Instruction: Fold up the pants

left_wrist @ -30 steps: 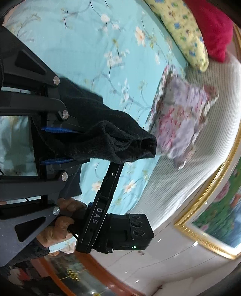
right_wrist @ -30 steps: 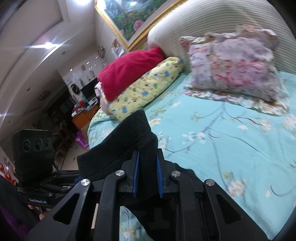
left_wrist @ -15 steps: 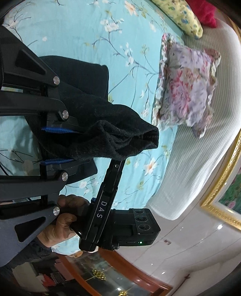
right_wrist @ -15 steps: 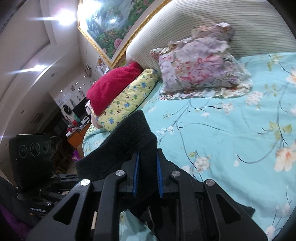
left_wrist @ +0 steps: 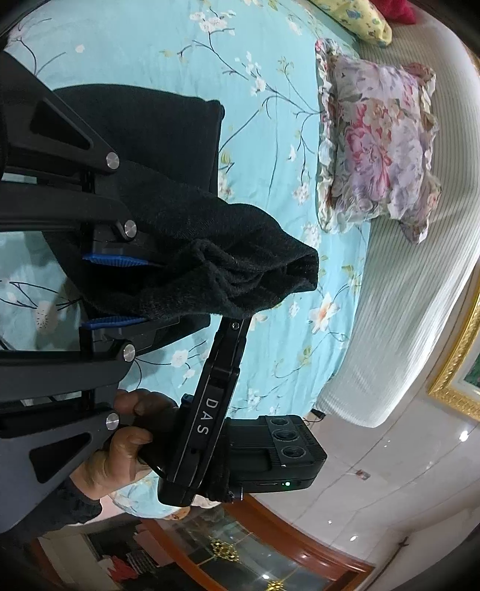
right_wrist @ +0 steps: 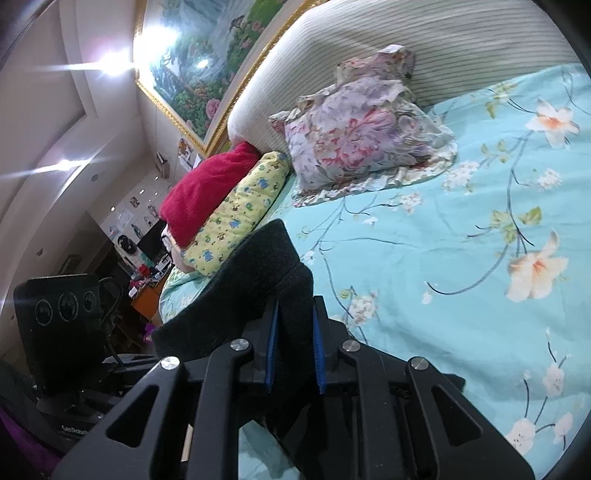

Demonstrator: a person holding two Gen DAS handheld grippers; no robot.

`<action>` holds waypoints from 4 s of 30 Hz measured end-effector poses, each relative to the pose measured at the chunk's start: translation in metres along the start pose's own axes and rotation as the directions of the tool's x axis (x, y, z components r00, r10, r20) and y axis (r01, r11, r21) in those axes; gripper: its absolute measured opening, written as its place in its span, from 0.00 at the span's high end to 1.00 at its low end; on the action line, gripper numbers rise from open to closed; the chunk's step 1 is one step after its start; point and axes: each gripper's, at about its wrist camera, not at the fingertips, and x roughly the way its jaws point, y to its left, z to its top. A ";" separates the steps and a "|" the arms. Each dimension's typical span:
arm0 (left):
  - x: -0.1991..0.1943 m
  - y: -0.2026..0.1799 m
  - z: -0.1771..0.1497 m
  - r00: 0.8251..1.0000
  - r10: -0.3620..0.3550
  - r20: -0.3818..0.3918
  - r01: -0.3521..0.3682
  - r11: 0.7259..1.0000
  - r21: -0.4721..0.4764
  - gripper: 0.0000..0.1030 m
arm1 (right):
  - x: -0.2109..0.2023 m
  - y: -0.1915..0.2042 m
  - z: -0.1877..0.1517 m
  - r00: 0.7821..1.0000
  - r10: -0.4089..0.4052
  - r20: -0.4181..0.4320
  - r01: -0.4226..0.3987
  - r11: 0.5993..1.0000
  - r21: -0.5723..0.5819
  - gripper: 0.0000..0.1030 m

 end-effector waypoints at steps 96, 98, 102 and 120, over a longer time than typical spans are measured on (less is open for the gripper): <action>0.032 0.129 -0.003 0.990 0.098 -0.100 -0.113 0.981 -0.155 0.29 | -0.036 0.027 -0.075 0.847 -0.531 0.013 0.516 0.830 0.211 0.20; 0.036 0.136 -0.006 0.989 0.097 -0.109 -0.115 0.978 -0.177 0.29 | -0.033 0.025 -0.077 0.839 -0.545 -0.004 0.535 0.821 0.199 0.20; 0.043 0.150 -0.012 0.992 0.052 -0.116 -0.078 0.971 -0.224 0.27 | -0.037 0.016 -0.086 0.803 -0.596 -0.029 0.591 0.789 0.168 0.16; 0.040 0.155 -0.030 0.987 -0.003 -0.161 -0.037 0.969 -0.245 0.24 | -0.033 0.003 -0.083 0.828 -0.559 -0.042 0.557 0.813 0.169 0.15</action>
